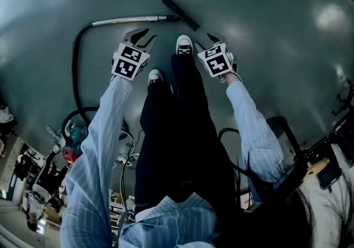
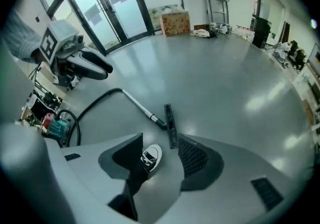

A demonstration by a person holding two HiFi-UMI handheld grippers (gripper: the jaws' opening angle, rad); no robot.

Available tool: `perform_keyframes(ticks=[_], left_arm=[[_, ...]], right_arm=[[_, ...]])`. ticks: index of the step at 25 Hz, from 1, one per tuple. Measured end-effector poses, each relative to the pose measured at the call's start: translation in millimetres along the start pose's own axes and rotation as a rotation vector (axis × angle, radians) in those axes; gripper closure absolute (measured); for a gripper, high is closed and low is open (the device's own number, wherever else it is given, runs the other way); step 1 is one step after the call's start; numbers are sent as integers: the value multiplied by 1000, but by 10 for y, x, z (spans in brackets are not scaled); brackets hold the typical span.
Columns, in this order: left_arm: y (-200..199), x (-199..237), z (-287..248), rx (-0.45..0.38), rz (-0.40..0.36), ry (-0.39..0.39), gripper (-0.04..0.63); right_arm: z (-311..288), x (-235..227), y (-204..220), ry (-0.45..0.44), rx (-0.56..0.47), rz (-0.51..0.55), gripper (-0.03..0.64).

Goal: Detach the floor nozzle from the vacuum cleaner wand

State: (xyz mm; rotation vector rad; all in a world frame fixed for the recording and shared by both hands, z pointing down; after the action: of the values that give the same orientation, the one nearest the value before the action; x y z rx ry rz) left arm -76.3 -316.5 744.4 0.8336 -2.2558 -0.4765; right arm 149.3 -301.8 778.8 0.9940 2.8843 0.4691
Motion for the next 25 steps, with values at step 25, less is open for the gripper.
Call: perform_keyframes(ticks=[25], left_arm=[[1641, 1786, -2410, 486, -245, 53, 414]], right_arm=[[-3074, 81, 726, 71, 140, 199, 350]])
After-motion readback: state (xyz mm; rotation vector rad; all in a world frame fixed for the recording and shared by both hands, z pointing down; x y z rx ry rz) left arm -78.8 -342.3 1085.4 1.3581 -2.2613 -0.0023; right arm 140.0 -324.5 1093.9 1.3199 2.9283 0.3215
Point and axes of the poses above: the fingertips, and each gripper's own axes: z backward along the fingers, x to its left, y out of its underside, the point moved 6 cm from there along z, backward along the fingers, and after that the axes turned 14 degrees about y, right-handed, at the moved point
